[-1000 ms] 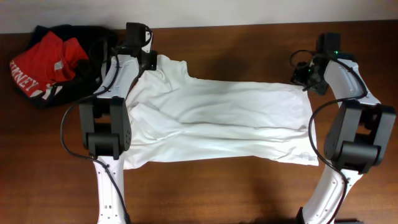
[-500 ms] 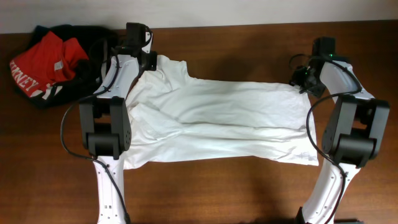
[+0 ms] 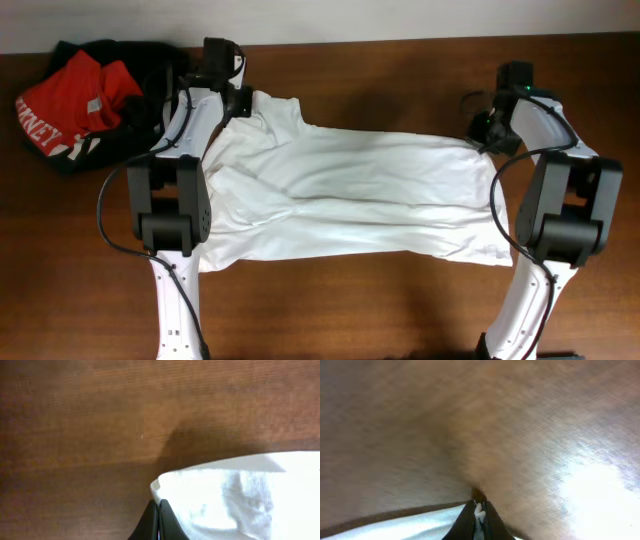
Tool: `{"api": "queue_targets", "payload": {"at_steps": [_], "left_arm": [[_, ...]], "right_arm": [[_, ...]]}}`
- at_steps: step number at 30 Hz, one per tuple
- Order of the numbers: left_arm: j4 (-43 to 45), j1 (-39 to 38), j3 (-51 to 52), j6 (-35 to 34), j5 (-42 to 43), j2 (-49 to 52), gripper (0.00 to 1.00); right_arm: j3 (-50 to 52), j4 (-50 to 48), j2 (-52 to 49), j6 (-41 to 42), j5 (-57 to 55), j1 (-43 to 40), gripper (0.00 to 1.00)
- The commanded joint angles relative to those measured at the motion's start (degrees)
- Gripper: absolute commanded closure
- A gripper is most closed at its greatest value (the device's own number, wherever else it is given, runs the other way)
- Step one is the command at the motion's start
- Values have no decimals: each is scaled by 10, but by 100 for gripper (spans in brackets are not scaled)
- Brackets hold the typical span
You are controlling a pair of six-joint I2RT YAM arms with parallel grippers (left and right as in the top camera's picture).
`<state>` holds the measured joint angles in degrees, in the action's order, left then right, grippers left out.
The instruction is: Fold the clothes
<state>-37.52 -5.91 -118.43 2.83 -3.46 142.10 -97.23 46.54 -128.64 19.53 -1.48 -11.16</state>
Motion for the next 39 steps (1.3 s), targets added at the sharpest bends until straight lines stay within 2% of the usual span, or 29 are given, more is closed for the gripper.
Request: {"api": "queue_targets", "payload": {"at_steps": [1, 6, 11, 17, 20, 25, 28, 32, 34, 39], "left_arm": [[-35, 3, -21, 2, -4, -47, 100], [-96, 8, -27, 2, -4, -109, 99], [-227, 13, -27, 2, -4, -147, 99], [-324, 14, -27, 2, -4, -218, 99], [-411, 14, -27, 2, 19, -221, 99], [-483, 16, -27, -21, 35, -221, 100], [-513, 19, -18, -35, 35, -221, 100], [-512, 21, 25, -35, 33, -221, 100], [-506, 24, 54, -35, 5, -221, 99], [-513, 70, 94, -52, -2, -221, 100]], "right_arm": [[-33, 33, -10, 5, -6, -16, 95], [-98, 106, -10, 5, -6, -17, 96], [-136, 184, -10, 5, -6, -17, 96], [-137, 238, -10, 5, -7, -17, 96], [-137, 268, -10, 5, -7, -17, 96], [-138, 320, -9, 5, -7, -20, 96], [-156, 367, -9, 5, -7, -28, 96], [-181, 430, -2, 5, -8, -35, 96], [-189, 458, 3, 4, -8, -36, 96], [-189, 490, 3, 3, -8, -36, 96]]}}
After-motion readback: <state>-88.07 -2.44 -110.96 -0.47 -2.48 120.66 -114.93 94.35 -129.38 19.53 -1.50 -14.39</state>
